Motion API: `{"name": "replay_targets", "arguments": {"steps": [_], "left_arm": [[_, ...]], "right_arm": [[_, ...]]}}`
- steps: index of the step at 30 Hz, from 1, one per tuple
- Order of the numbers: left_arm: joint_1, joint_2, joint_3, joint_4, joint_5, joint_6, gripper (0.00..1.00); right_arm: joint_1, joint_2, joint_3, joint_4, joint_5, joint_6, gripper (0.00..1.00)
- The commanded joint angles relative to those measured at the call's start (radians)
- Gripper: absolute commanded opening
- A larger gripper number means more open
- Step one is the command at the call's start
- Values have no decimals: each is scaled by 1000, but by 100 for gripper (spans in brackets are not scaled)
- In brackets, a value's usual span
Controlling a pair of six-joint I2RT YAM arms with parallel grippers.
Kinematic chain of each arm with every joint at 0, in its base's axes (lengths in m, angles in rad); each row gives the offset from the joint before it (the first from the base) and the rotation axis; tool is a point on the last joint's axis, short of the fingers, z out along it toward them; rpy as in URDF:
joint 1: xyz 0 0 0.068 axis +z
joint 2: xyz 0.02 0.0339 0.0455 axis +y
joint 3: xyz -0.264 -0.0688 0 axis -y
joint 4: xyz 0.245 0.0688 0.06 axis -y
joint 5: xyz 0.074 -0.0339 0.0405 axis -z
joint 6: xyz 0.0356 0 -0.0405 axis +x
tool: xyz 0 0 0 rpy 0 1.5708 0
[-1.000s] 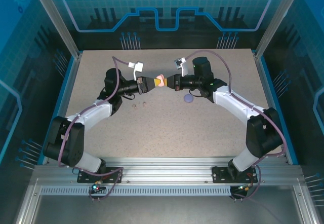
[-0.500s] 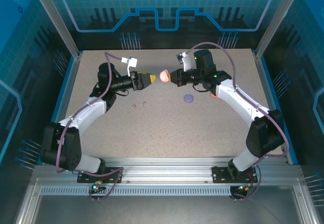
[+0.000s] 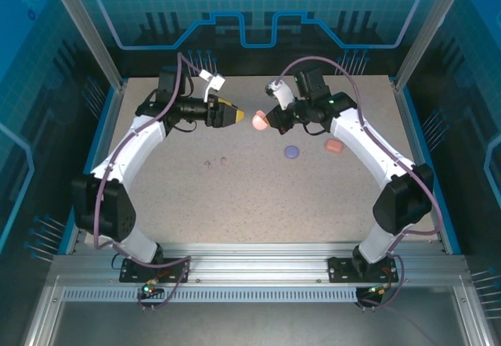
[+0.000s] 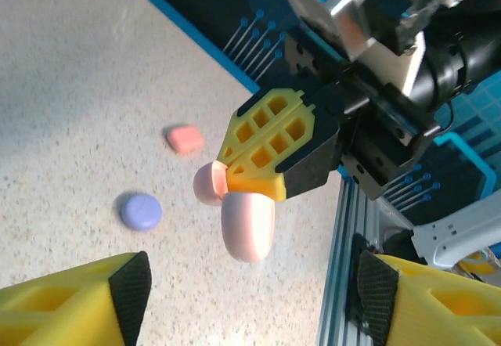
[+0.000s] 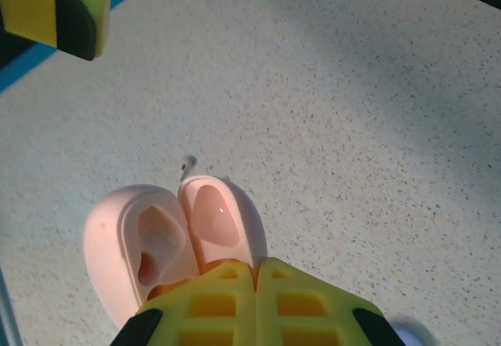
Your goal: Insert wireless bluetooth earbuds into charging case
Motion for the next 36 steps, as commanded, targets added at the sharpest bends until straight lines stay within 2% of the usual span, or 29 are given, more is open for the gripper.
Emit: {"name": "replay_targets", "arguments": {"steps": [1,5,10,29,36], "left_arm": [[-23,39,77,-277,35,194,71],[-49,83,121,-367,6,261,69],[-77,127,143,-400,1,280,63],[-97,165,141,-362,22,269,33],[-97,158,129,-337,48,257,32]], "right_arm": [[27,23,38,-77,29,-80,0],[47,33,45,-75,24,-82,0],[73,41,51,-64,24,-76,0],[91,56,57,-40,25,-59,0],[91,56,53,-31,20,-57,0]]}}
